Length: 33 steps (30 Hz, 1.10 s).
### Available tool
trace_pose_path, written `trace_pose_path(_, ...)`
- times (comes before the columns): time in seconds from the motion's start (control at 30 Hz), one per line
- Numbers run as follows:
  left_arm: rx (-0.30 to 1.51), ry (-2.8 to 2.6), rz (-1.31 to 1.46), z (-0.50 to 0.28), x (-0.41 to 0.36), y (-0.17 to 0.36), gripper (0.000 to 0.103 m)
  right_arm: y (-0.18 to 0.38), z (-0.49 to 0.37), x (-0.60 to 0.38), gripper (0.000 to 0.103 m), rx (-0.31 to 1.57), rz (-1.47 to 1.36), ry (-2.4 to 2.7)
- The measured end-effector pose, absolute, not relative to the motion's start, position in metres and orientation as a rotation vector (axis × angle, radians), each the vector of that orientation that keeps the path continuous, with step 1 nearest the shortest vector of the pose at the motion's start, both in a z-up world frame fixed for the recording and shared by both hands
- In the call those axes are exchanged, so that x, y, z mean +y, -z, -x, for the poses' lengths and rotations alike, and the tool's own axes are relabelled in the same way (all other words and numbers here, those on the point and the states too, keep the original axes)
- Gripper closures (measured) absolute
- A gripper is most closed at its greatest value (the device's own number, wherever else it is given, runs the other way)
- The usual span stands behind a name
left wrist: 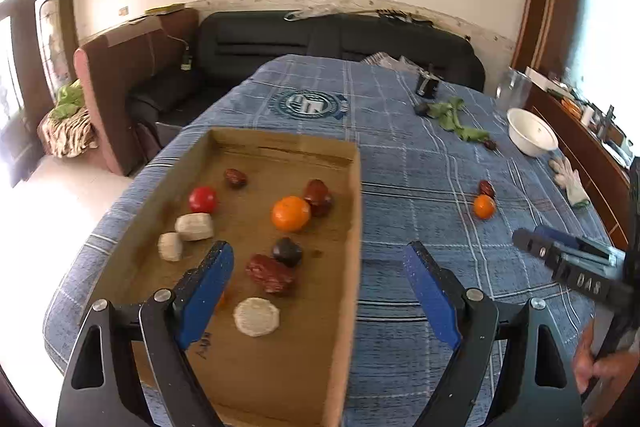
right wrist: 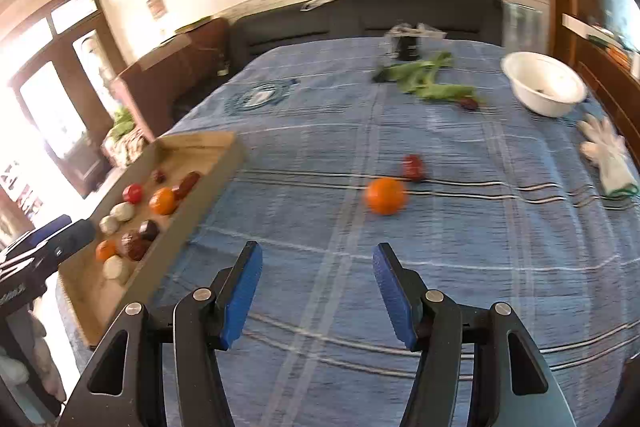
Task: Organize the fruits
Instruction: 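Lift both tools out of the tray back toward the last fruits, then grasp the red jujube with the right gripper while the left gripper grasps the last orange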
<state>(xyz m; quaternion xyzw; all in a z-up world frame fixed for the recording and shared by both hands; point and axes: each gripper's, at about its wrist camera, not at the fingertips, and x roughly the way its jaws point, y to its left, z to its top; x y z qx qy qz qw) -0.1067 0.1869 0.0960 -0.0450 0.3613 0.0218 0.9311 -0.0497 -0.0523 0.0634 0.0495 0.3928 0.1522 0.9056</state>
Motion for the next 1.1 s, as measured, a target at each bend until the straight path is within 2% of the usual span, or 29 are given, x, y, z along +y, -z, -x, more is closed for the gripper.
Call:
trace_pose_path(0.37, 0.831, 0.07, 0.156, 0.084, 0.154, -0.073, 0.017, -0.055, -0.002, -0.143, 0.041, 0.837, -0.152, -0.092)
trace_pose_path(0.73, 0.852, 0.111, 0.106, 0.086, 0.13, -0.069, 0.017, -0.029, -0.072, -0.088, 0.041, 0.931, -0.125, -0.176)
trace_pose_path(0.87, 0.862, 0.102, 0.116, 0.083, 0.135, -0.066, 0.017, -0.016, -0.082, -0.085, 0.054, 0.949, -0.129, -0.146)
trace_pose_path(0.9, 0.867, 0.102, 0.12, 0.081, 0.135, -0.065, 0.017, -0.016, -0.082, -0.085, 0.065, 0.952, -0.134, -0.151)
trace_pose_path(0.97, 0.88, 0.11, 0.13, 0.076, 0.134, -0.062, 0.017, -0.017, -0.08, -0.091, 0.08, 0.952, -0.157, -0.162)
trace_pose_path(1.1, 0.89, 0.151, 0.127, 0.068, 0.121, -0.06, 0.017, -0.024, -0.067, -0.111, 0.08, 0.918, -0.196, -0.141)
